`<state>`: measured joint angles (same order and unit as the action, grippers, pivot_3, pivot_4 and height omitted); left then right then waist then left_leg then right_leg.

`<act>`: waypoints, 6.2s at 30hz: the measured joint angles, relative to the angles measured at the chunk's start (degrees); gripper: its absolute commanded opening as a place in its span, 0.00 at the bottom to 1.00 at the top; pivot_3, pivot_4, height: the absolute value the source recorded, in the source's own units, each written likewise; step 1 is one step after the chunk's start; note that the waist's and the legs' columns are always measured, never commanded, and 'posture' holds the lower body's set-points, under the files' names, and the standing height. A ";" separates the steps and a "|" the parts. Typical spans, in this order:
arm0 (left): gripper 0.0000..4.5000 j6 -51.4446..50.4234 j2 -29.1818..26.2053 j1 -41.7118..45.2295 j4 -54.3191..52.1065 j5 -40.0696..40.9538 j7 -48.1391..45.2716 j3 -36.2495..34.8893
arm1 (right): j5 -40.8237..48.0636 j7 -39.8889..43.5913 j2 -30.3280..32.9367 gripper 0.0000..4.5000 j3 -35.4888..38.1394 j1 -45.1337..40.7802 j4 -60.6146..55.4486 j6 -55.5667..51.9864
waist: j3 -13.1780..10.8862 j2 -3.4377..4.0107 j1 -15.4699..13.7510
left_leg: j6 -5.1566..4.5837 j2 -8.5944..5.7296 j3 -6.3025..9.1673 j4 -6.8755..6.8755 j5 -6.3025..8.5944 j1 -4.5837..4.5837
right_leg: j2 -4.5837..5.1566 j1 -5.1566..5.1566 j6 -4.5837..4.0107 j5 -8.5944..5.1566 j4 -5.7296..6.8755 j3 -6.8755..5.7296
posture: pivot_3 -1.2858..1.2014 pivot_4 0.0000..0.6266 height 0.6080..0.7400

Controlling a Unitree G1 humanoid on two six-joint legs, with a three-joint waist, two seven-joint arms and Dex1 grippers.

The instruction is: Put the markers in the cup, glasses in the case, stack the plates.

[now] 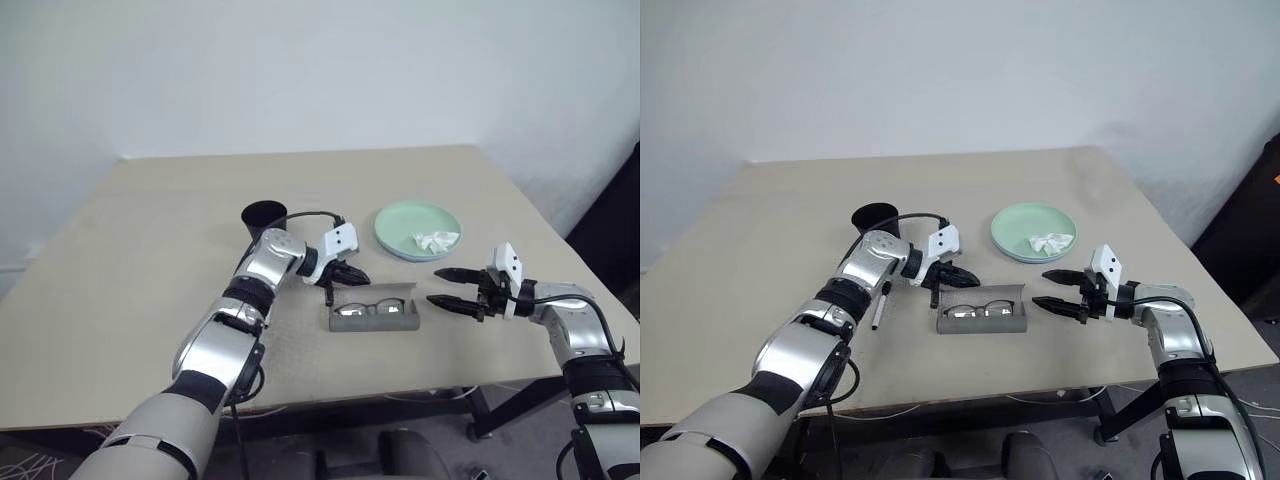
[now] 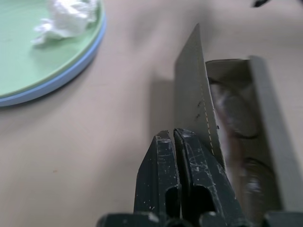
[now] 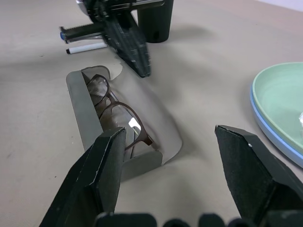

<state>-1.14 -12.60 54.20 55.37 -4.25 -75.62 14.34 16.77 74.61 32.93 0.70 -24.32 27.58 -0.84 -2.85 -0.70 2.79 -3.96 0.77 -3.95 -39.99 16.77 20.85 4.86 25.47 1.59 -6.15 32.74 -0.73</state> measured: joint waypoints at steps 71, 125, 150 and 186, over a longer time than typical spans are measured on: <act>0.37 -63.21 5.46 -31.39 -60.84 2.19 68.29 -17.68 | -2.79 -0.14 -2.61 0.72 -1.89 -3.57 7.48 6.24 | 0.01 -0.01 0.02 | 0.07 0.01 0.02 0.02 0.01 -0.20 | -0.03 -0.09 -0.01 0.00 0.14 0.06 | 0.52 0.00 1.00; 0.03 33.88 -3.13 -2.31 4.40 -0.30 69.00 -17.69 | -3.34 -2.03 -2.76 0.72 -1.71 -4.81 6.49 5.57 | 0.02 -0.02 -0.02 | 0.12 -0.03 -0.16 0.07 0.03 -0.08 | 0.01 -0.11 0.13 0.10 -0.04 -0.15 | 0.52 0.00 1.00; 0.61 27.90 -2.00 0.32 3.37 8.04 62.48 -21.60 | -3.34 -2.04 -2.79 0.72 -1.70 -4.48 6.13 5.76 | 0.01 -0.03 -0.02 | 0.15 -0.01 -0.14 0.07 0.05 -0.02 | 0.03 -0.05 0.15 0.11 -0.02 -0.20 | 0.52 0.00 1.00; 0.61 -36.49 -26.75 -33.27 -47.61 18.11 38.24 -15.32 | -3.97 -0.54 -3.95 0.72 -2.37 -6.36 11.63 9.29 | 0.00 0.02 0.02 | 0.44 0.12 -0.12 0.13 0.25 -0.17 | -0.01 0.00 0.01 0.02 0.11 -0.11 | 0.52 0.00 1.00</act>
<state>-37.63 -39.34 20.93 7.76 13.86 -37.39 -0.98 12.80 74.08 28.98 -1.67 -30.68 39.21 8.45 -2.85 -0.68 2.81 -3.52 0.89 -4.07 -39.86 17.02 20.68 4.85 25.47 1.60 -6.13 32.85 -0.83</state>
